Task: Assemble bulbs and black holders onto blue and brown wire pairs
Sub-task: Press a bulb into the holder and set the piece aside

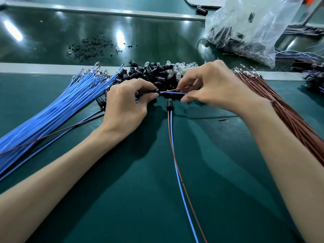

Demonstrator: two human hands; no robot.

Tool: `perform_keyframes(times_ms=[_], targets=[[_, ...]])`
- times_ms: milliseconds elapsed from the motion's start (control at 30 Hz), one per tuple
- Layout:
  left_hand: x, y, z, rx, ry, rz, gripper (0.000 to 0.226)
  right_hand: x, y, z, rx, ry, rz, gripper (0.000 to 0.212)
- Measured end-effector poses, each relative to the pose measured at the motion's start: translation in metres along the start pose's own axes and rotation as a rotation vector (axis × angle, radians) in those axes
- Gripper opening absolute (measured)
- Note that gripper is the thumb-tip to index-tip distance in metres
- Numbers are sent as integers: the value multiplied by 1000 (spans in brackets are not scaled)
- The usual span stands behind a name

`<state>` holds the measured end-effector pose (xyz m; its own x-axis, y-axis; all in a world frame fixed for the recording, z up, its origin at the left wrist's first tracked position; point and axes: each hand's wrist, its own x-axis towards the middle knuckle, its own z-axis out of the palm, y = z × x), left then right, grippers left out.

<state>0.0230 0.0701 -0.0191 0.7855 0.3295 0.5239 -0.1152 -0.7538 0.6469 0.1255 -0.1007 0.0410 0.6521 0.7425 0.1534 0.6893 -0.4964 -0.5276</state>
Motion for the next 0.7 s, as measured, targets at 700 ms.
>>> perform_keyframes(times_ms=[700], targets=[[-3,7,-1,14,-47,133,15,-3,1,-6,68,19,24,33]])
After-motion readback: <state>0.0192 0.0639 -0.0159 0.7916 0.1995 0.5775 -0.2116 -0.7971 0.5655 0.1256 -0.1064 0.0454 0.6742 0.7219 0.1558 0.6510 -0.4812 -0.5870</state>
